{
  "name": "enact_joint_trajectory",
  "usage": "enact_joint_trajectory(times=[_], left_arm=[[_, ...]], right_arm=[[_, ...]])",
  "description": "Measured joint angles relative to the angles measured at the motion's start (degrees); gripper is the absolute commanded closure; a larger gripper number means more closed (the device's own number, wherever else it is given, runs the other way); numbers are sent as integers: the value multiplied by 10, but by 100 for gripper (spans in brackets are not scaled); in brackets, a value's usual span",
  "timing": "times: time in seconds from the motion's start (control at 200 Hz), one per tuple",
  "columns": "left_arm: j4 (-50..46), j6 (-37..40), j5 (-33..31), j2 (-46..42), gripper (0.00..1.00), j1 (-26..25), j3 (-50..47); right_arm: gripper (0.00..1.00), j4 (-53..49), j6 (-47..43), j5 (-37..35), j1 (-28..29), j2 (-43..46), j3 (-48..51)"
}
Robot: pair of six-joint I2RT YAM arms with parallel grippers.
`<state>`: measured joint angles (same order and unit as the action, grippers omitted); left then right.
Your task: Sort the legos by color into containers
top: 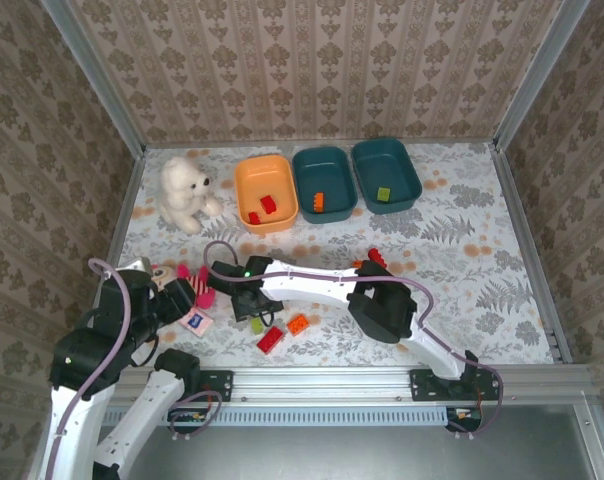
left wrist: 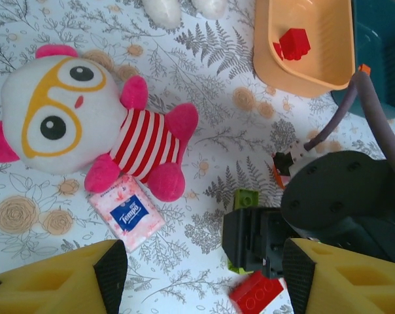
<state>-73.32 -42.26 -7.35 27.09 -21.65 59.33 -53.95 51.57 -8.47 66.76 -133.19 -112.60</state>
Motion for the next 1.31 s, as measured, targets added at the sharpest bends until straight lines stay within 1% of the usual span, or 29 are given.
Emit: enact_joint_trajectory(times=[0.09,0.145,0.255,0.395,0.56,0.71,0.8,0.87,0.94,1.0,1.065,1.17,1.235,1.305], left_arm=[[-8,5,3,0,33,0,1],[-10,7,6,0,33,0,1],[-11,12,10,0,33,0,2],[-13,13,16,0,33,0,2],[-9,14,32,-2,33,0,2],[31,17,80,-2,33,0,-21],[74,15,120,5,33,0,-51],[116,8,148,19,33,0,-74],[165,-3,170,45,33,-2,-94],[210,-11,180,79,33,-12,-103],[257,-16,184,127,33,-33,-104],[327,-17,181,220,32,-83,-89],[365,-17,178,286,32,-110,-68],[402,-17,176,348,32,-129,-45]], right_arm=[[40,-14,3,-10,0,-18,-14],[45,-18,7,-15,0,-27,-21],[51,-22,12,-20,-1,-39,-35],[67,-21,14,-25,-5,-52,-54],[77,-22,10,-32,-17,-52,-60],[80,-23,-7,-49,-39,-42,-62],[81,-24,-23,-62,-64,-3,-55],[81,-21,-37,-68,-97,56,-30],[81,-12,-55,-73,-147,125,5],[81,-6,-74,-76,-209,179,28],[81,2,-96,-76,-280,213,38],[81,14,-130,-78,-386,216,39],[81,13,-146,-77,-434,196,35],[81,11,-159,-74,-472,162,16]])
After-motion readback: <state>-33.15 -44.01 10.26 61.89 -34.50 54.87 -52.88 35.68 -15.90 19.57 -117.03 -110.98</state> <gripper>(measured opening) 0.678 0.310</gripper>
